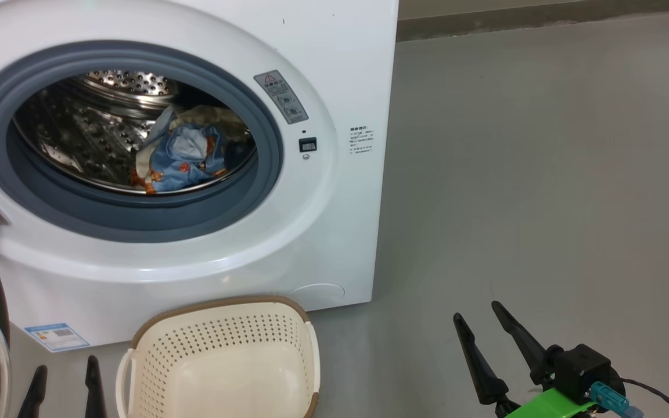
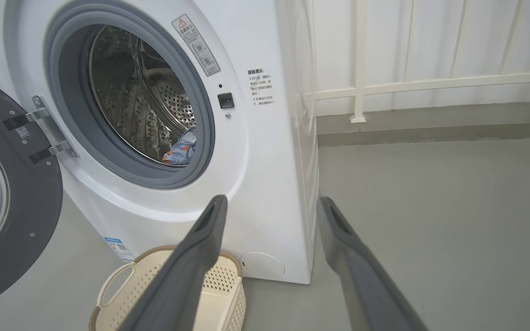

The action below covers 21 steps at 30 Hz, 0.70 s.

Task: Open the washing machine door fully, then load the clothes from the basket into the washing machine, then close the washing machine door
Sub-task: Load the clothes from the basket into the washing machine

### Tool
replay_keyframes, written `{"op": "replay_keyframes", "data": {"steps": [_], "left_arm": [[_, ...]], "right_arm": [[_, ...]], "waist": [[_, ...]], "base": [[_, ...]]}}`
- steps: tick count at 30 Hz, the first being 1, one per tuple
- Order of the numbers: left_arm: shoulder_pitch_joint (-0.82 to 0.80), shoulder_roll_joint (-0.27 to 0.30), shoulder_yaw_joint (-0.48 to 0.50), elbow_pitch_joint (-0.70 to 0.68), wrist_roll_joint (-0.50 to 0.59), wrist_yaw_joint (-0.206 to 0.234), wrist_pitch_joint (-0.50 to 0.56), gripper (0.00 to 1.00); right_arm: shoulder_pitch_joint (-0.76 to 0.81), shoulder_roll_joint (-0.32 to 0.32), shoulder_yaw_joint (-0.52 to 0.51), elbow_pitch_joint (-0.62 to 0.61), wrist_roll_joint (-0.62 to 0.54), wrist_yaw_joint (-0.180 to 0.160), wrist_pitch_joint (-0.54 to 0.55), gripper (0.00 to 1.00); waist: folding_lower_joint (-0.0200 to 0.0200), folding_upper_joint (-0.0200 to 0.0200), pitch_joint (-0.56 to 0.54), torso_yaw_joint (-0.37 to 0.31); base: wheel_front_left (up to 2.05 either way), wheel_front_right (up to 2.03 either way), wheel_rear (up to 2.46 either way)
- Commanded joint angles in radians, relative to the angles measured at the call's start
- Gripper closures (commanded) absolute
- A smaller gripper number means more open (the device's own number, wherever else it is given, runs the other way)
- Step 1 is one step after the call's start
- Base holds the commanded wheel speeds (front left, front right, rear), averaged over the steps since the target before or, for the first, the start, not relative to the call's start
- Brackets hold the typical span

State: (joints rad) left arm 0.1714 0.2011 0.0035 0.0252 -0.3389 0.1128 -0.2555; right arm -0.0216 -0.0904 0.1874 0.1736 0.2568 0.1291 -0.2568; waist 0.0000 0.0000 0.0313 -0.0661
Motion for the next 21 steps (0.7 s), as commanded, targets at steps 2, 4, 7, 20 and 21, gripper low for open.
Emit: {"op": "replay_keyframes", "data": {"steps": [2, 4, 7, 20, 21], "left_arm": [[-0.007, 0.013, 0.043, -0.018, -0.001, -0.004, -0.006, 0.0], [-0.007, 0.014, 0.043, -0.014, 0.003, 0.0, -0.006, 0.0], [-0.009, 0.017, 0.041, -0.003, 0.008, -0.001, -0.006, 0.0], [-0.017, 0.016, 0.044, 0.009, 0.014, -0.006, -0.006, 0.0], [-0.017, 0.015, 0.045, 0.009, 0.015, -0.007, -0.006, 0.0]], "right_arm": [[-0.013, -0.005, 0.019, -0.029, -0.01, 0.002, -0.005, 0.0], [-0.013, -0.004, 0.017, -0.031, -0.012, 0.002, -0.005, 0.0], [-0.013, -0.003, 0.016, -0.032, -0.017, 0.002, -0.005, 0.0], [-0.016, 0.002, 0.011, -0.031, -0.025, 0.002, -0.005, 0.0], [-0.015, 0.002, 0.012, -0.031, -0.026, 0.002, -0.005, 0.0]], "waist": [[0.0, 0.0, -0.002, -0.001], [0.0, 0.0, -0.002, -0.001], [0.0, 0.0, -0.002, 0.0], [0.0, 0.0, 0.004, 0.003], [0.0, 0.0, 0.003, 0.002]], "base": [[0.0, 0.0, 0.0], [0.0, 0.0, 0.0], [0.0, 0.0, 0.0], [0.0, 0.0, 0.0], [0.0, 0.0, 0.0]]}}
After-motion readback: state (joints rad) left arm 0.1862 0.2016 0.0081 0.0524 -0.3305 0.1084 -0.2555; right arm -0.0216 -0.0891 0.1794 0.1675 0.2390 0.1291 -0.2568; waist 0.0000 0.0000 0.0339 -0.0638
